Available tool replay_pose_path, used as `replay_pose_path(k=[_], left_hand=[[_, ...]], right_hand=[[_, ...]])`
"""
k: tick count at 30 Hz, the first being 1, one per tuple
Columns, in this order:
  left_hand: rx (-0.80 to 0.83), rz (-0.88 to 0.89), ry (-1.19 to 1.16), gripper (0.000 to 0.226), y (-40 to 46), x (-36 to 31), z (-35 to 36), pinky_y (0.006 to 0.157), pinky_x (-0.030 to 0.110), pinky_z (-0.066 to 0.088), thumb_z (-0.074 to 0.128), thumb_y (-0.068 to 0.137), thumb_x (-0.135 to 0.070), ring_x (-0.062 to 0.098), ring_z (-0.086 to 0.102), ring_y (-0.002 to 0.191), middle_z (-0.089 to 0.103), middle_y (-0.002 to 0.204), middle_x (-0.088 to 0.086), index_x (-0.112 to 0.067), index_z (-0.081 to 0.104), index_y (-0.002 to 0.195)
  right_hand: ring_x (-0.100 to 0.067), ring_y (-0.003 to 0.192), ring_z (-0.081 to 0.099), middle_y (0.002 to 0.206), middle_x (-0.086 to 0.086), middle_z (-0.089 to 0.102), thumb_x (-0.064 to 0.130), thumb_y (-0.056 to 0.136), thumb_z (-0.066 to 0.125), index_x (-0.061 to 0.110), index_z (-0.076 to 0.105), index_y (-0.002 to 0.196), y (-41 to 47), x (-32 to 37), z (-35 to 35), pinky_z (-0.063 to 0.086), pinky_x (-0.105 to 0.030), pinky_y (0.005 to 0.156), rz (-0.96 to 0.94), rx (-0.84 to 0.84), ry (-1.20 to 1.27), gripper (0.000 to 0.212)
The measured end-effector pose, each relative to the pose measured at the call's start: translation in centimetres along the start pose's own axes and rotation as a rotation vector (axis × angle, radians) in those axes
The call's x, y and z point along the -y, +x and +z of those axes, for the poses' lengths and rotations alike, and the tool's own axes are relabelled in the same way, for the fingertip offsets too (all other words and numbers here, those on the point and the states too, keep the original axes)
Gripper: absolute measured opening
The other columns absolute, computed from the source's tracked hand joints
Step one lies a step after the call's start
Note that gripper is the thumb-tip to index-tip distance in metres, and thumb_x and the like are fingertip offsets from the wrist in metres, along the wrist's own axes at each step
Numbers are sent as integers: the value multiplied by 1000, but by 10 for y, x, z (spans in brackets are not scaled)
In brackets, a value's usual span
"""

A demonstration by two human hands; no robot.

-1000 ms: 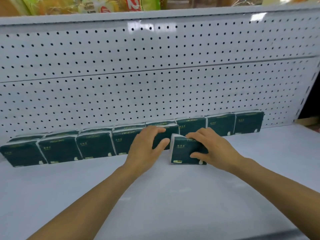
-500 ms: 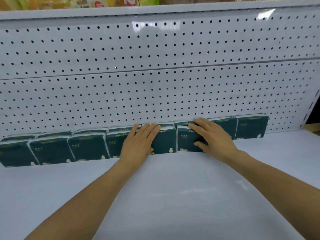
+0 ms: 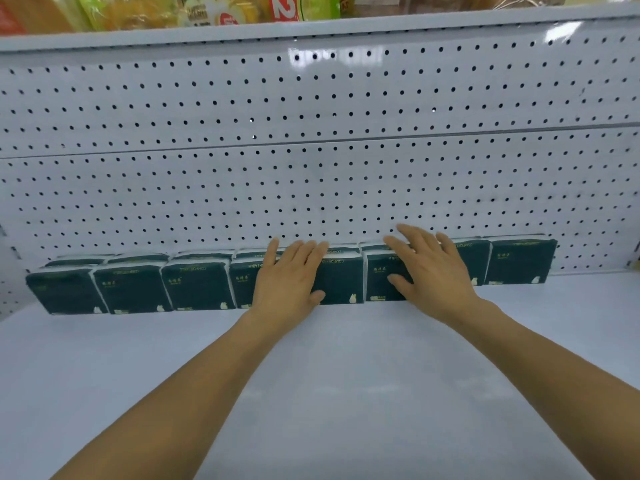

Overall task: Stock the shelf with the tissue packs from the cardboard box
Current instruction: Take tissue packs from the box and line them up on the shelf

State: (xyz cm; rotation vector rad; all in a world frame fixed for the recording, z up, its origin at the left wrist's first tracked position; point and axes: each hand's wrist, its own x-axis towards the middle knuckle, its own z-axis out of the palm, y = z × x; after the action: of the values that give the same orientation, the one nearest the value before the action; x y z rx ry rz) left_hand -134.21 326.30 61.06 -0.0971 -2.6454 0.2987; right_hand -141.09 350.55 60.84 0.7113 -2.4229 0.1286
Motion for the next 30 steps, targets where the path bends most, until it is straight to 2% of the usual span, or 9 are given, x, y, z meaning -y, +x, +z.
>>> replay_pose_path(k=[2, 4, 7, 8, 10, 14, 19, 26, 30], left_hand=[[-67, -31, -67, 76, -14, -1, -24, 122, 44, 5, 48, 96, -52, 16, 22, 147, 22, 160, -5, -27, 8, 156], [-149, -65, -153, 73, -34, 2, -46, 114, 40, 28, 51, 94, -52, 17, 38, 138, 31, 157, -7, -28, 18, 154], [-269, -128, -174, 72, -78, 14, -73, 77, 36, 52, 65, 85, -50, 20, 63, 107, 53, 140, -5, -25, 38, 147], [-300, -144, -165, 72, -96, 19, -77, 75, 37, 53, 69, 82, -48, 22, 64, 103, 58, 134, -2, -22, 43, 144], [-323, -157, -137, 73, -134, 32, -84, 87, 43, 51, 72, 79, -47, 25, 62, 107, 62, 129, 1, -20, 46, 142], [-310, -189, -98, 72, -223, 59, -99, 103, 48, 43, 69, 82, -48, 23, 54, 121, 58, 135, 1, -21, 43, 144], [-254, -266, -81, 70, -353, 102, -120, 107, 49, 40, 62, 87, -53, 23, 50, 127, 54, 140, 2, -22, 38, 146], [-73, -405, -16, 70, -535, 167, -142, 98, 43, 44, 47, 88, -58, 23, 49, 123, 54, 138, 2, -20, 42, 146], [59, -525, -24, 72, -634, 203, -141, 100, 45, 44, 59, 89, -54, 25, 51, 125, 52, 140, 2, -21, 37, 149]], right_hand=[[-24, 135, 41, 152, -2, 36, 40, 90, 62, 25, 40, 145, -7, 22, -21, 28, -49, 112, 6, -48, 30, 61], [-26, 119, 54, 146, -2, 45, 40, 89, 63, 24, 42, 143, -16, 47, -40, 45, -47, 96, -6, -104, 77, 60], [-26, 98, 63, 132, -2, 56, 39, 87, 65, 20, 44, 142, -35, 88, -62, 53, -39, 70, -39, -168, 117, 62], [-26, 95, 64, 128, -3, 59, 38, 86, 66, 19, 46, 141, -42, 103, -67, 53, -39, 69, -52, -187, 126, 62], [-28, 98, 63, 125, -4, 61, 37, 84, 68, 17, 48, 139, -59, 135, -75, 53, -41, 73, -81, -209, 147, 62], [-30, 113, 58, 132, -7, 58, 40, 89, 61, 17, 47, 140, -97, 209, -88, 49, -45, 89, -160, -213, 220, 57], [-28, 118, 54, 137, -6, 54, 44, 92, 45, 20, 42, 142, -149, 322, -105, 46, -45, 93, -258, -175, 364, 55], [-31, 113, 56, 135, -9, 54, 45, 93, 39, 15, 46, 140, -224, 479, -110, 49, -42, 84, -397, -52, 445, 56], [-30, 113, 55, 134, -7, 53, 42, 94, 45, 16, 45, 140, -268, 554, -98, 49, -43, 82, -445, 97, 514, 53]])
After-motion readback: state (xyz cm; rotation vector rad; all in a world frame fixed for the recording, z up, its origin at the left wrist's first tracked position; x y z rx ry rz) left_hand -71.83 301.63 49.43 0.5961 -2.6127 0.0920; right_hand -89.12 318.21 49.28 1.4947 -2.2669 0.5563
